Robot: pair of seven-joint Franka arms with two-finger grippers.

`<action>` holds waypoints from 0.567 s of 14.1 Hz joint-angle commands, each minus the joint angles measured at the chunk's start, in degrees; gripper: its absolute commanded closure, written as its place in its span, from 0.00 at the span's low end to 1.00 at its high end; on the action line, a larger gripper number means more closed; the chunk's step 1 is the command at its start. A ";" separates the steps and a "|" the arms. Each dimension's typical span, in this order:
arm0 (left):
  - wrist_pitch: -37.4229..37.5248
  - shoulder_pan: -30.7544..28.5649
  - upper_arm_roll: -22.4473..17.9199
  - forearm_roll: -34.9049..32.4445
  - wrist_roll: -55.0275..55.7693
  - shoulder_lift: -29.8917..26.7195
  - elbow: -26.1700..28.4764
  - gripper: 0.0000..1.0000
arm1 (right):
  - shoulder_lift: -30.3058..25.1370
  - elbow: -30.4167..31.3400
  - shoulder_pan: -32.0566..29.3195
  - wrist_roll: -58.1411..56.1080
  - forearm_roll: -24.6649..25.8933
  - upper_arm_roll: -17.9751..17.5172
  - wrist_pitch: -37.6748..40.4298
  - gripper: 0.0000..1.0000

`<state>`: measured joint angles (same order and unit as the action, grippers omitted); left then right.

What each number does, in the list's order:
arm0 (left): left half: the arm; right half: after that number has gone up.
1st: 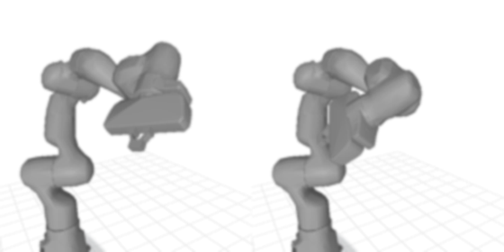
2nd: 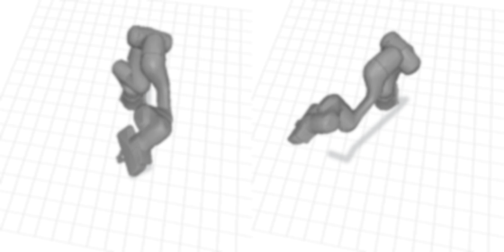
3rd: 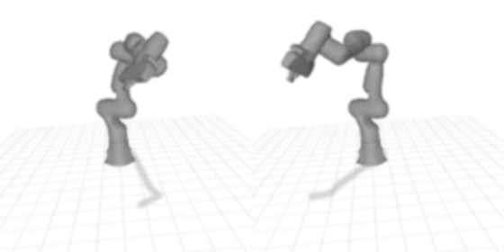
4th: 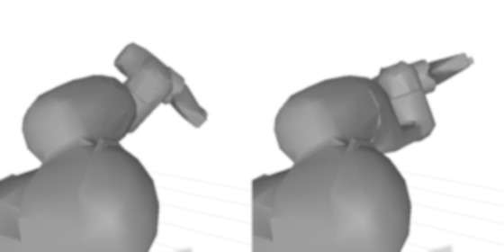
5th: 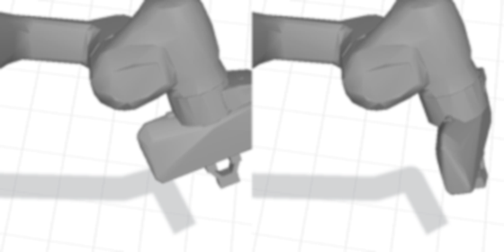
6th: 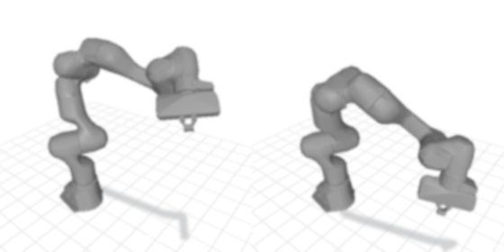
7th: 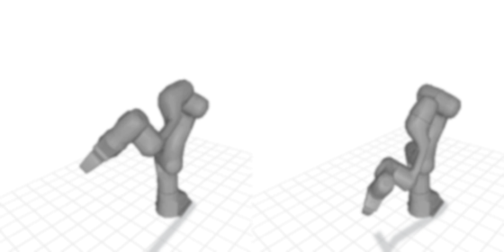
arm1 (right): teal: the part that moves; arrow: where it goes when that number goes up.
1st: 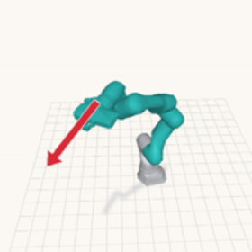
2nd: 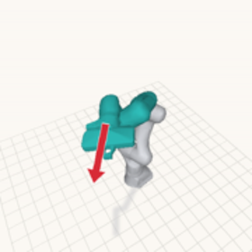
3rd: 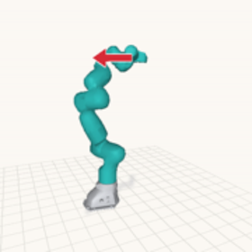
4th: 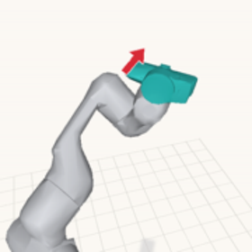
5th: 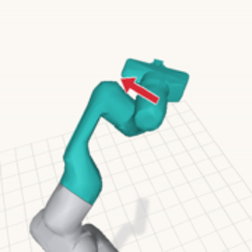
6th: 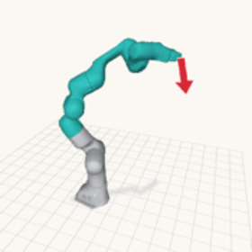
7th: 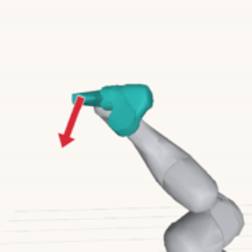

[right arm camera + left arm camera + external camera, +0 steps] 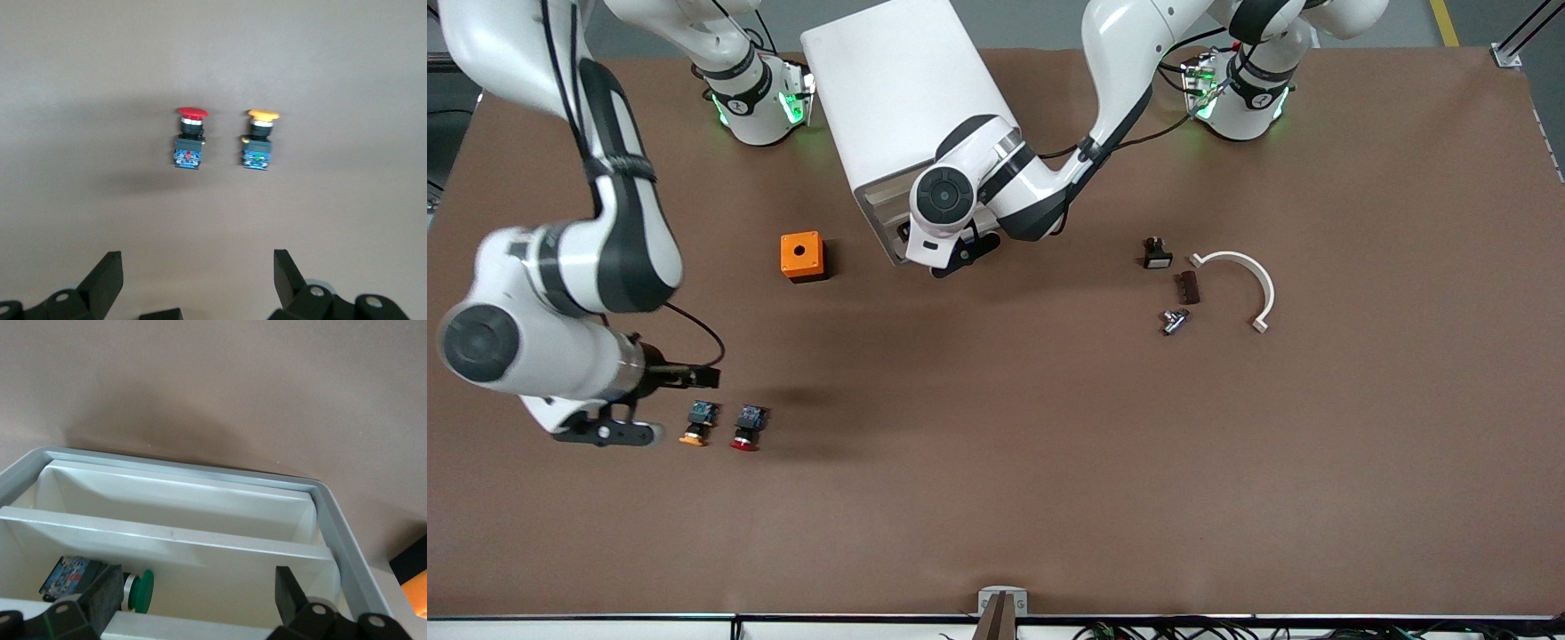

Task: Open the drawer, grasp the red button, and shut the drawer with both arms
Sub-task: 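Open the right gripper and withdraw it from the red button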

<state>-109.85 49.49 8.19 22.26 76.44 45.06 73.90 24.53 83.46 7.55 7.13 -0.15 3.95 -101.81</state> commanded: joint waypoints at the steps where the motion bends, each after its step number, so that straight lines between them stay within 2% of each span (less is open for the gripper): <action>1: 0.43 0.08 0.16 1.21 0.82 -1.11 0.98 0.00 | -7.28 1.97 -2.53 -2.38 0.59 -0.52 4.05 0.00; 8: 0.25 -0.36 0.16 4.11 0.73 -1.46 1.59 0.00 | -14.84 0.57 -7.37 -8.45 1.12 0.45 14.52 0.00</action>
<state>-109.85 49.22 8.04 23.84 76.47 45.05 74.05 12.04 83.47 1.62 -0.47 0.20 5.04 -89.16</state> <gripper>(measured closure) 0.000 0.000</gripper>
